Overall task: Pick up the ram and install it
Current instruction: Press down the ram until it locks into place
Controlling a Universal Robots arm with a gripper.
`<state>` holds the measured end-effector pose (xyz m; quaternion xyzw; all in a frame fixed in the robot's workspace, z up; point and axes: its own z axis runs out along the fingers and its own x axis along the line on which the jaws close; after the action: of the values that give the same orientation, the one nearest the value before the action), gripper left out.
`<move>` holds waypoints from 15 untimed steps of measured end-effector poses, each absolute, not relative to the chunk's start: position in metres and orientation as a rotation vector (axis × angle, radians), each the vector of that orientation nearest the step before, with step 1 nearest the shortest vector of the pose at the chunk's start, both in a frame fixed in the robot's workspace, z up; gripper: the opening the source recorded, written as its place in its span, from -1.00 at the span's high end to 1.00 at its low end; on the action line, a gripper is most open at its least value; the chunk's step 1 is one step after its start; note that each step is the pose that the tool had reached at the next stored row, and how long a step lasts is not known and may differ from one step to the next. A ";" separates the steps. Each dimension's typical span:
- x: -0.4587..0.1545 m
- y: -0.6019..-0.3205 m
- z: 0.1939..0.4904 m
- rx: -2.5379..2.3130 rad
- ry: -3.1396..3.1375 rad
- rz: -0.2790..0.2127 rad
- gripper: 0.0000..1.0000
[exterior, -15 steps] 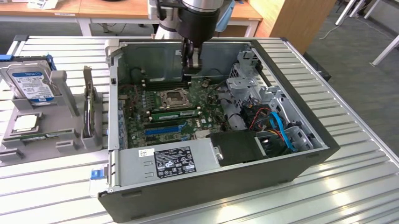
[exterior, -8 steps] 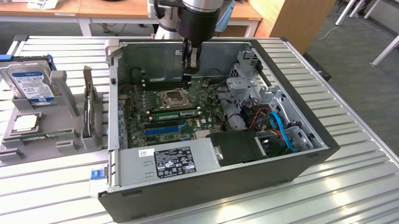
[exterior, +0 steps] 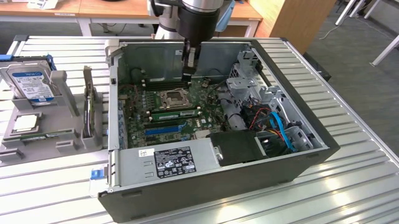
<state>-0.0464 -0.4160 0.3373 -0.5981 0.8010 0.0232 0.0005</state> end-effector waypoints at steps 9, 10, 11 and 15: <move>-0.046 -0.416 0.337 -1.722 2.622 0.073 0.80; -0.046 -0.416 0.337 -1.703 2.634 0.073 0.80; -0.046 -0.416 0.337 -1.685 2.645 0.073 0.80; -0.046 -0.416 0.337 -1.613 2.688 0.072 0.80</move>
<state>-0.0464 -0.4160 0.3373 -0.5144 0.8572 0.0230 0.0028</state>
